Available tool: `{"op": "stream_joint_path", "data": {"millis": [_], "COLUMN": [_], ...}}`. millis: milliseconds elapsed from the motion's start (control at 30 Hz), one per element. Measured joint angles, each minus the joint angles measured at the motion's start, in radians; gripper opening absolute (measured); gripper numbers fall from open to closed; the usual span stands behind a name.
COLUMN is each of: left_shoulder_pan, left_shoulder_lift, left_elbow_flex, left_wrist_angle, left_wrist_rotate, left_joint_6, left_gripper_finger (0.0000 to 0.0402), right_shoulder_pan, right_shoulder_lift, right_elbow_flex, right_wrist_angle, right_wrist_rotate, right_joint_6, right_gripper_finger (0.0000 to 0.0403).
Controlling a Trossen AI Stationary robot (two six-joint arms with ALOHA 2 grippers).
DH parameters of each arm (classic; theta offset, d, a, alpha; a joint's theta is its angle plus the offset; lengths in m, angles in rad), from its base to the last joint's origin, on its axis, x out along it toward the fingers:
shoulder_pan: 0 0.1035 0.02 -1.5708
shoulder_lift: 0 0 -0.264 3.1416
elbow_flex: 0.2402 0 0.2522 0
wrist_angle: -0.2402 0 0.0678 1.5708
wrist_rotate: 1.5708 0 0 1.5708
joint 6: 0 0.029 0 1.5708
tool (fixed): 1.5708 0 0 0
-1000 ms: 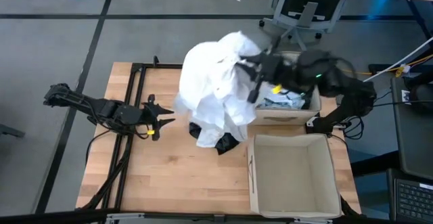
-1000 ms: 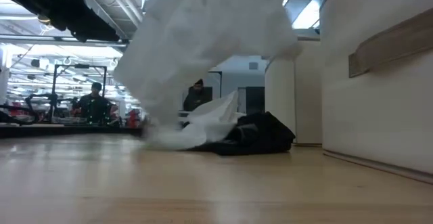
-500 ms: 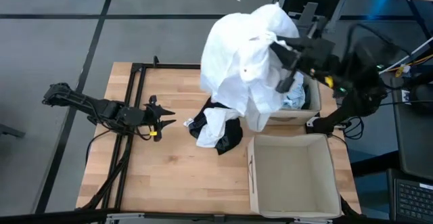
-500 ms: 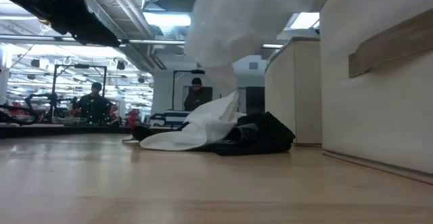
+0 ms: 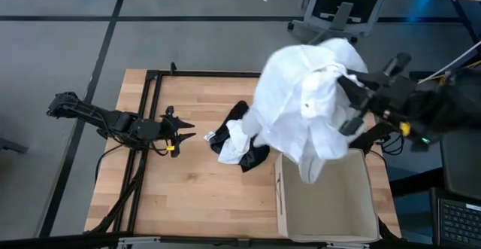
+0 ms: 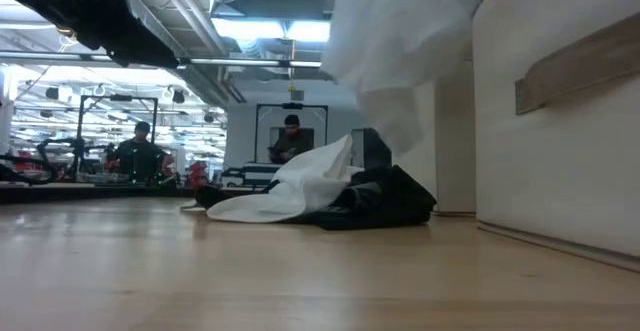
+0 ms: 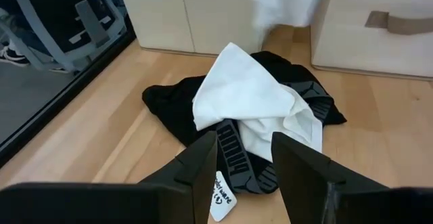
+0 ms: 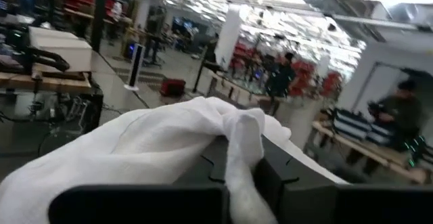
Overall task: Sort clothes
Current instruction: Put the white polo into the bottom bin
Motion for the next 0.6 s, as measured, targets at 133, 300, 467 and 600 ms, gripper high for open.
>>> {"op": "stream_joint_path", "data": {"millis": [133, 300, 467, 600], "left_shoulder_pan": [0.0, 0.0, 0.0, 0.0], "left_shoulder_lift": [0.0, 0.0, 0.0, 0.0], "left_elbow_flex": [0.0, 0.0, 0.0, 0.0], "left_wrist_angle": [0.003, 0.005, 0.007, 0.016], "left_wrist_rotate": [0.0, 0.0, 0.0, 0.0], "left_joint_6": [0.0, -0.004, -0.007, -0.007], "left_gripper_finger": [0.0131, 0.0131, 0.0131, 0.0131], "right_shoulder_pan": [0.129, 0.261, 0.34, 0.384], "right_shoulder_lift": [0.007, 0.024, 0.037, 0.04], "right_elbow_flex": [0.0, 0.0, 0.0, -0.042], "right_wrist_angle": [0.115, 0.264, 0.261, 0.253], "right_wrist_rotate": [0.215, 0.261, 0.26, 0.26], "right_joint_6": [-0.084, -0.15, -0.106, -0.039], "right_gripper_finger": [0.0028, 0.0028, 0.0028, 0.0028]}}
